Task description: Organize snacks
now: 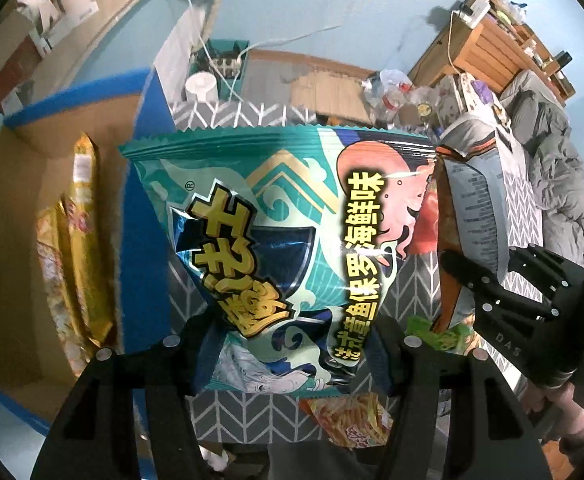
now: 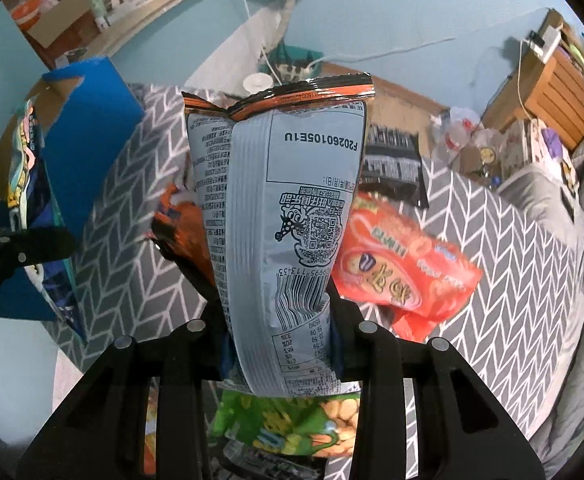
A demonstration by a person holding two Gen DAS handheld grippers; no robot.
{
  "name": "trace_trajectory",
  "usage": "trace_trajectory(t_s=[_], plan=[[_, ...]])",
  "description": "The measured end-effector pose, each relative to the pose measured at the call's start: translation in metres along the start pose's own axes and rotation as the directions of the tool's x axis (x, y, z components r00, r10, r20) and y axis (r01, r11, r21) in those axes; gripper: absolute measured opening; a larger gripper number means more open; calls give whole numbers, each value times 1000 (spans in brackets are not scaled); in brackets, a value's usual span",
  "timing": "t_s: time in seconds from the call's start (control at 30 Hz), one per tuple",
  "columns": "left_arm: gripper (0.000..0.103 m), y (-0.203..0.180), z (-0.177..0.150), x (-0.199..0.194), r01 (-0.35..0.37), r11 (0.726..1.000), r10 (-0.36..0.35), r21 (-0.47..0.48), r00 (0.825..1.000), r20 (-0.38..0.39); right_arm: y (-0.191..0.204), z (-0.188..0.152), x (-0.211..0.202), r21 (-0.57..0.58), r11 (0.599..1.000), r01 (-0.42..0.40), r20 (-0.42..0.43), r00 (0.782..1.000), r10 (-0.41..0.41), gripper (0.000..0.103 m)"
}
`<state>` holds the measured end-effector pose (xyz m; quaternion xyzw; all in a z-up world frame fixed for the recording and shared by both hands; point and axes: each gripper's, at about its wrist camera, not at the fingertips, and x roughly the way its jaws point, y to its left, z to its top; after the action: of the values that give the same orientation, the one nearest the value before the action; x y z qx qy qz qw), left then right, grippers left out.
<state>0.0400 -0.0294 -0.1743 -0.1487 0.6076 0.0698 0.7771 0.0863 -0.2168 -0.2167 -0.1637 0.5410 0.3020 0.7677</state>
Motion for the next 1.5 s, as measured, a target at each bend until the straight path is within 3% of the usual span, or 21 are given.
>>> trace_trajectory(t_s=[0.5, 0.97, 1.5], plan=[[63, 16, 19, -42, 4, 999, 0, -33, 995, 102, 27, 49, -36, -116, 993, -29, 79, 996, 38, 34], [63, 53, 19, -94, -31, 994, 51, -109, 980, 193, 72, 90, -59, -228, 970, -82, 103, 989, 108, 34], [63, 128, -3, -124, -108, 955, 172, -275, 960, 219, 174, 126, -52, -386, 906, -177, 62, 974, 217, 34]])
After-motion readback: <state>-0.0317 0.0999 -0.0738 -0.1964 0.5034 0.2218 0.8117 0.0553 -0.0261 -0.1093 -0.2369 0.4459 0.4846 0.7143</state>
